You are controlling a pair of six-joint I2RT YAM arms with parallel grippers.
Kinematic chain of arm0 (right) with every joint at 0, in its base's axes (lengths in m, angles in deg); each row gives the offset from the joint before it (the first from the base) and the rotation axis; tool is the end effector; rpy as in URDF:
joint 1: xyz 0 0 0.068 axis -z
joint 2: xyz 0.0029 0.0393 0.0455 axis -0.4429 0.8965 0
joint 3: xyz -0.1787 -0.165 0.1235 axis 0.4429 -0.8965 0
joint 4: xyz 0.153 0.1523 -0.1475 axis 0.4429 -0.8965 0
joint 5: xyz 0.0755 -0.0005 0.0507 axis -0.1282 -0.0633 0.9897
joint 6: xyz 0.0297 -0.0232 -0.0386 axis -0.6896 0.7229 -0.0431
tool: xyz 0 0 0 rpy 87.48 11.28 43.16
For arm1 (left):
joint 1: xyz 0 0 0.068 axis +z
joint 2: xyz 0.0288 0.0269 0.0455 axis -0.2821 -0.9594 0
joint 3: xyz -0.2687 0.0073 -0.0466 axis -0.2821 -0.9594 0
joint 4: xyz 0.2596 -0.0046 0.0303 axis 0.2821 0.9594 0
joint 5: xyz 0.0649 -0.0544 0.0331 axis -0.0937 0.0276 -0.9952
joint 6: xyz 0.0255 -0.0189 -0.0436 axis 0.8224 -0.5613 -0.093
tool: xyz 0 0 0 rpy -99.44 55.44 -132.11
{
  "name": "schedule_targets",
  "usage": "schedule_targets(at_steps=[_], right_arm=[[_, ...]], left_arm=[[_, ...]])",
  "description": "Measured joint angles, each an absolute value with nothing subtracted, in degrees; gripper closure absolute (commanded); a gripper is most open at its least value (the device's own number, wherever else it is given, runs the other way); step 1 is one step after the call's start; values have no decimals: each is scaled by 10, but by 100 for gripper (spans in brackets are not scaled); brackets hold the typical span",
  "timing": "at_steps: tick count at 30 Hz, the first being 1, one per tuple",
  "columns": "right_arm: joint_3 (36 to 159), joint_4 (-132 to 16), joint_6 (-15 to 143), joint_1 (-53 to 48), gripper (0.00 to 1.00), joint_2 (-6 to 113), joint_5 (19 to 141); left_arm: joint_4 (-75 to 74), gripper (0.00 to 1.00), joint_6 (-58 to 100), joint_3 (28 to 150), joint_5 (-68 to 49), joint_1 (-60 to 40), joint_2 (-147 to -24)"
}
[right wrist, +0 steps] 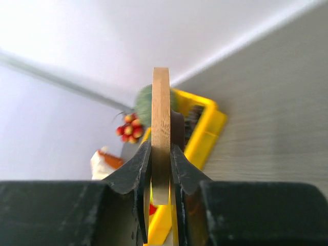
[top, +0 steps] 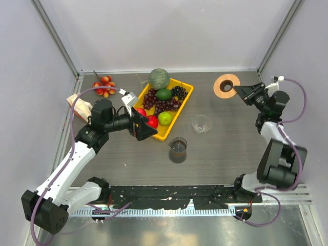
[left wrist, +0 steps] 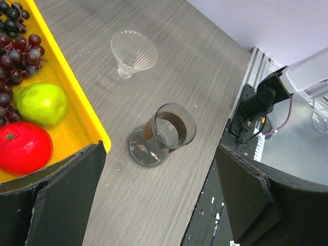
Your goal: Place the coffee filter in the dripper
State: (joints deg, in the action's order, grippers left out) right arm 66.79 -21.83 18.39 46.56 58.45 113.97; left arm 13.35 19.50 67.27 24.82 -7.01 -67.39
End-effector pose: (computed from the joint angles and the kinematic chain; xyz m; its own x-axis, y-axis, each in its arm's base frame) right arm 0.3152 -0.0913 0.2514 -0.3376 0.7579 -0.5583 -0.1506 0.5419 0.8268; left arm 0.1944 -0.1104 0.3325 -0.4898 0.0321 -0.8712 0.7900 0.4389 -0.4280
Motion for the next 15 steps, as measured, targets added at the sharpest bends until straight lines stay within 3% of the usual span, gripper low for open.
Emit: schedule_targets(at_steps=[8,15], right_arm=[[660,-223,168,417,95,347,1334],[622,-352,229,238,95,232,1402]], left_arm=[[172,5,171,711,329,-67,-632],[103,7,91,671,395,-85,-630]])
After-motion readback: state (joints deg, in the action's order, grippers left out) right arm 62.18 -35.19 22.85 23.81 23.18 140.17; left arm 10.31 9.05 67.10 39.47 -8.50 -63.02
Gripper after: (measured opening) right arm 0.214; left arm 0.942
